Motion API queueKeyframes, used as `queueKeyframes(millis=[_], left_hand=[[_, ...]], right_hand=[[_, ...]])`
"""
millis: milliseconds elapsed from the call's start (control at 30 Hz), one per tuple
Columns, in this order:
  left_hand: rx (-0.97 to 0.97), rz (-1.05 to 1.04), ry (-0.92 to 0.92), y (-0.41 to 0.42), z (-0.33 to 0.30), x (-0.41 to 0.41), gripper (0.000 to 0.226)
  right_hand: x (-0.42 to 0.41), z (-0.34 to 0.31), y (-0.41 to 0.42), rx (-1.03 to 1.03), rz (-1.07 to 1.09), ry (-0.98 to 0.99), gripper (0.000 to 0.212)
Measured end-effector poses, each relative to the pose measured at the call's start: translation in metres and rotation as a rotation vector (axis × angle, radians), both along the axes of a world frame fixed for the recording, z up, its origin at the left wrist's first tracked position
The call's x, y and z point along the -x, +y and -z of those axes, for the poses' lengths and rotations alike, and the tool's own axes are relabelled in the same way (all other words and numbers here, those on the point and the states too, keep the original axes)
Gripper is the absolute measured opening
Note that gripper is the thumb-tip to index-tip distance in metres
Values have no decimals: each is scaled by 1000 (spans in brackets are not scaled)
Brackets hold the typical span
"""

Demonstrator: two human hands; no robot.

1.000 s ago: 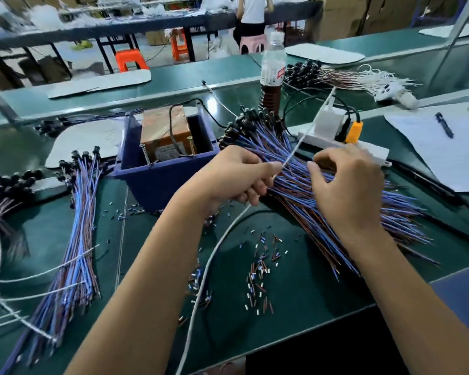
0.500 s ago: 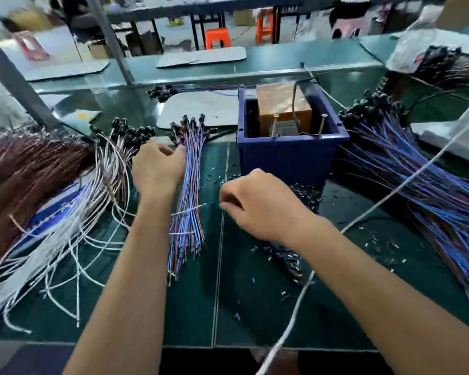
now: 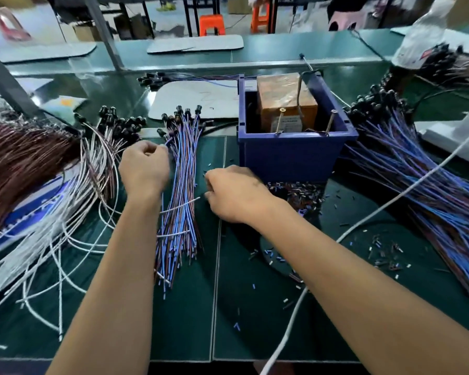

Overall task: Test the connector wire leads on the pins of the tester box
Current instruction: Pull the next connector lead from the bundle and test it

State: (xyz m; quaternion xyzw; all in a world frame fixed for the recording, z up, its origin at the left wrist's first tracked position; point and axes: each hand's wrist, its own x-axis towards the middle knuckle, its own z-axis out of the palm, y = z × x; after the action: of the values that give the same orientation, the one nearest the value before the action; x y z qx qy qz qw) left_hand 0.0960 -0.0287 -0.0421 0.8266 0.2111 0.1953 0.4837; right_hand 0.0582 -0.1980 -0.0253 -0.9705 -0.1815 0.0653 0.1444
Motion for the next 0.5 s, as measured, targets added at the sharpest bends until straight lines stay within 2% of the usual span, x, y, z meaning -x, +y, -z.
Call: queueKeyframes(millis=[133,233,267,333,433,500], left_hand=[[722,175,-199,-8,-17,5,26],[1162,398,-204,-8,-29,12,39],[1251,453,-207,-7,-31,14,44],[1362,544,-266,-10,-35,18,38],[1406,638,-391,-20,-36,21,10],[1446,677,-449,-24,-36,22,13]], right_hand=[[4,-2,5,-240,88,-51,15],[10,-10,16,-506,126,-143,18],[11,-12,19,-544,147,-207,19],[12,-15,28,-660,152,-233,26],[12,-16,41,-896,173,9,40],[10,-14,46,-1042,219,165,42]])
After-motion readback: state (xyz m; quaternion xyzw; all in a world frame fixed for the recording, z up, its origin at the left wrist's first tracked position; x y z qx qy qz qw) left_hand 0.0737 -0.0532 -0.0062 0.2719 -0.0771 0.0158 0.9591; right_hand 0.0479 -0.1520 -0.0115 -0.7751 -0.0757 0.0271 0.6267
